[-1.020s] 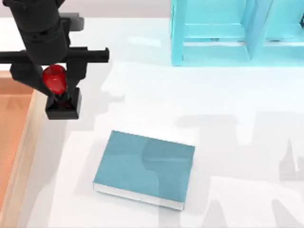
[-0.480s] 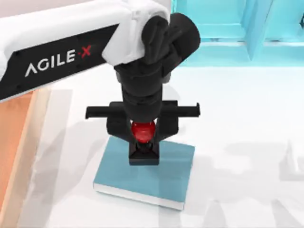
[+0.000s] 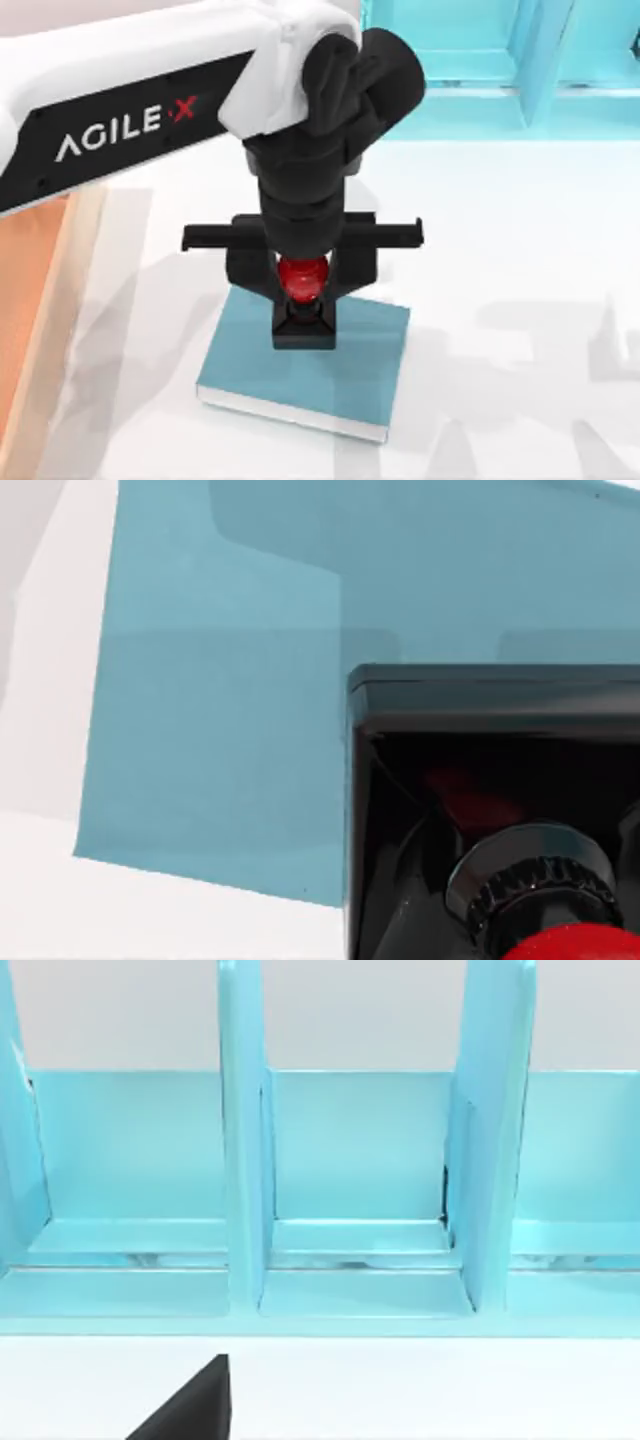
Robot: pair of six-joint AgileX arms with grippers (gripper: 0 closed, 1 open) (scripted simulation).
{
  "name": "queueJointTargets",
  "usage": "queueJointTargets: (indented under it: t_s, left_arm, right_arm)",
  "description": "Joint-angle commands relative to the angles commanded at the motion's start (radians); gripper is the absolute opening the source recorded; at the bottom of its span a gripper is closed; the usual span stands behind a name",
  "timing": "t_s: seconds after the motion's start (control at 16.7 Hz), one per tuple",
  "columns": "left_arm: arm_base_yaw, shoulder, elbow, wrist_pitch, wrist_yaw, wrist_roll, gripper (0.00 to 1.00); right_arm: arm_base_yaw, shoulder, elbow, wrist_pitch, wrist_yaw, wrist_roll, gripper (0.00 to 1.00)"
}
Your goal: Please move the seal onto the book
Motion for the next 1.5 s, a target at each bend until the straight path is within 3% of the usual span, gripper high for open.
queueJointTargets:
  t_s: [0.24, 1.02, 1.5]
  left_arm:
    - [-0.001, 0.000, 0.003, -0.004, 0.000, -0.001, 0.00]
    - [-0.001, 0.000, 0.003, -0.004, 0.000, -0.001, 0.98]
    - [-0.001, 0.000, 0.003, -0.004, 0.000, -0.001, 1.00]
  right_arm:
    - [0.000, 0.000, 0.000, 0.000, 0.000, 0.000, 1.00]
    - [0.000, 0.000, 0.000, 0.000, 0.000, 0.000, 1.00]
    - [0.000, 0.000, 0.000, 0.000, 0.000, 0.000, 1.00]
